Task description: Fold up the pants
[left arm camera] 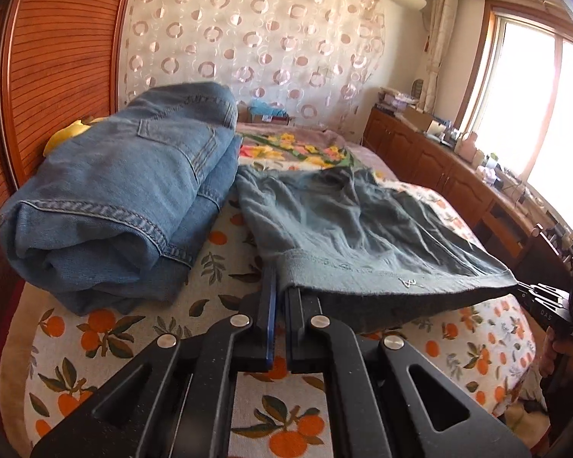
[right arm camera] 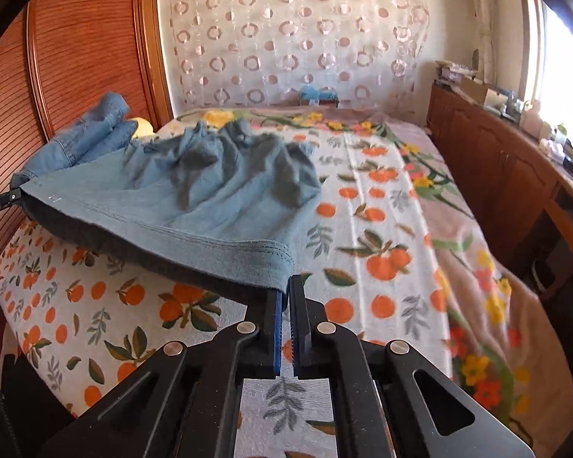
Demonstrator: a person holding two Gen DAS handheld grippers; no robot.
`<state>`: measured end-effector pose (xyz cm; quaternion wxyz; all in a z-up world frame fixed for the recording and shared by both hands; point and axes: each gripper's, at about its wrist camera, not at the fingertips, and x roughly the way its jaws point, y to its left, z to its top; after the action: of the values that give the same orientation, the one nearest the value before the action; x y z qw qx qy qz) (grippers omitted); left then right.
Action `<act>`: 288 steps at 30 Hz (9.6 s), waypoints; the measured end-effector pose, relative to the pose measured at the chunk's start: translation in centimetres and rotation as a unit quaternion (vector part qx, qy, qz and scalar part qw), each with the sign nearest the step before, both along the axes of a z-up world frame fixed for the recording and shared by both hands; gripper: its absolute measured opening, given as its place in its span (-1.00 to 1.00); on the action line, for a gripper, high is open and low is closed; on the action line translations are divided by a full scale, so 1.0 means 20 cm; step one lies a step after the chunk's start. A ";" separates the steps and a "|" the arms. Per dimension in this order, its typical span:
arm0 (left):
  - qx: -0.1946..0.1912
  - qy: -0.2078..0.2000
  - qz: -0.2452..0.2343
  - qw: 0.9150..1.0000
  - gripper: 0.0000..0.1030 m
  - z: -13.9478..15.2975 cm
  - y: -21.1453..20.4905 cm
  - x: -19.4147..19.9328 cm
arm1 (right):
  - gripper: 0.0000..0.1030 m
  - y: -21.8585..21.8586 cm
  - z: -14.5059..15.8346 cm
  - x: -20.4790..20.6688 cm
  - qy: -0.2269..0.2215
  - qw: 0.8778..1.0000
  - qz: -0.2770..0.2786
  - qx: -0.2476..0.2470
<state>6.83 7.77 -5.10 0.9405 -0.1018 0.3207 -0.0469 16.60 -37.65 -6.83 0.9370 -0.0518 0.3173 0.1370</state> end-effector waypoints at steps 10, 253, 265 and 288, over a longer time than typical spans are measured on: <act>-0.012 0.016 -0.009 1.000 -0.92 -0.06 -0.01 -0.34 | -0.95 -0.07 0.03 -0.32 0.003 1.000 0.022 -0.009; 0.074 0.047 0.009 0.996 0.59 -0.23 0.12 -0.30 | -0.85 0.68 0.21 -0.13 -0.007 0.985 0.163 0.052; 0.069 0.034 0.053 0.996 0.59 -0.18 0.31 -0.38 | -0.85 1.28 0.14 -0.13 0.033 0.952 0.297 0.064; 0.062 0.021 0.004 0.998 0.59 -0.13 0.15 -0.29 | -0.16 0.93 0.16 0.04 0.007 0.976 0.216 0.037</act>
<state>0.99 10.69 -7.61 0.9381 -0.0459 0.3425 -0.0213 17.38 -19.13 -3.61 0.8842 -0.0830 0.3002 0.3482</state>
